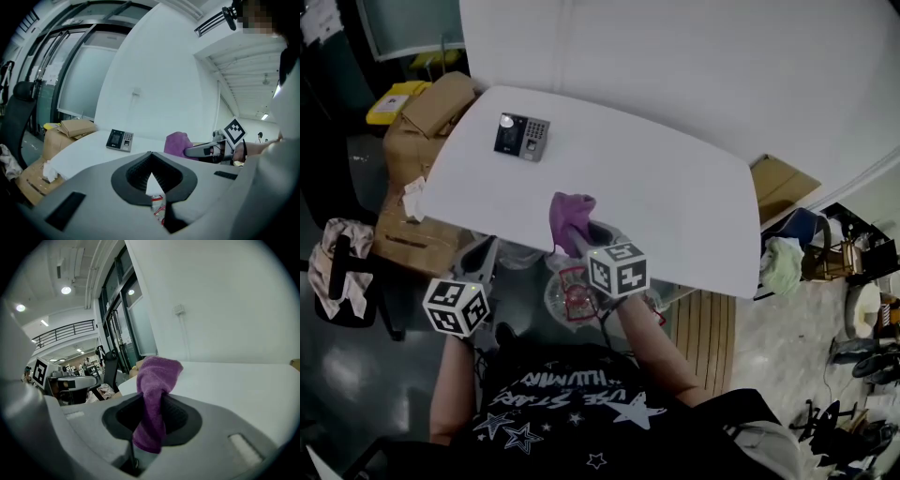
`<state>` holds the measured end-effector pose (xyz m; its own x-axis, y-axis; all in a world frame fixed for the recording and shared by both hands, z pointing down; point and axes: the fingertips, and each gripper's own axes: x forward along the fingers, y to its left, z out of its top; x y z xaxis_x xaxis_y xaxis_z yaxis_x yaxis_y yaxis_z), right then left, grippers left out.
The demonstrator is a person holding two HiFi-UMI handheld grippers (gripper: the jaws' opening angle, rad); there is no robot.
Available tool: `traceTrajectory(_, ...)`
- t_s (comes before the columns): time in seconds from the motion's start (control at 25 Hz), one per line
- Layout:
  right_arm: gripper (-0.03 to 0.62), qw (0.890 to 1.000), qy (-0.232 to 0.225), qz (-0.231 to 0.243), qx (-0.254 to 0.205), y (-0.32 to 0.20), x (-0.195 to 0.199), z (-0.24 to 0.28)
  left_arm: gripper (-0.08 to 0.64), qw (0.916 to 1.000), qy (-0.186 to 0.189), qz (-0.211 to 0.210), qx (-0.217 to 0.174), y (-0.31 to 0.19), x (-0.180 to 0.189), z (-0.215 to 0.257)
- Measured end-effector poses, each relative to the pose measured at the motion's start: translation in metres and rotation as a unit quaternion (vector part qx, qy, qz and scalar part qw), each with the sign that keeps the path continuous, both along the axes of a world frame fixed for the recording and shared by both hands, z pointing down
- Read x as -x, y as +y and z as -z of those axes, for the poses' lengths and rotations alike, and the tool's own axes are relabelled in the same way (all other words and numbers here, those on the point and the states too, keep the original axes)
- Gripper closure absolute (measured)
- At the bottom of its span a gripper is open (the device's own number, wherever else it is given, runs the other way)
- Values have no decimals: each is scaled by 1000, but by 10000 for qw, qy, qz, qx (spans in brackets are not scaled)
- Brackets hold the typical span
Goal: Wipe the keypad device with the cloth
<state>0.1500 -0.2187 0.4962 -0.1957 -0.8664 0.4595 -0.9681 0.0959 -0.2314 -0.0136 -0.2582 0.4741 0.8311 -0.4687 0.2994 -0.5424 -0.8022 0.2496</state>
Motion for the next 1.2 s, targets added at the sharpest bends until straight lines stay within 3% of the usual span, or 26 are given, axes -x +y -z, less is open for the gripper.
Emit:
traceTrajectory(0.4,494,9997,-37,215,-114,66,-65,8,552,9998,25,200,-74,58,-68,8)
traceTrajectory(0.72,494,9991,-102,407,-52,133,-100,5,552,9990,-2,439,-80,123,-95,17)
traceTrajectory(1.2,494,9979,-151,621,41,179,-84,-3,552,9987,-37,515,-50,176,-85,11)
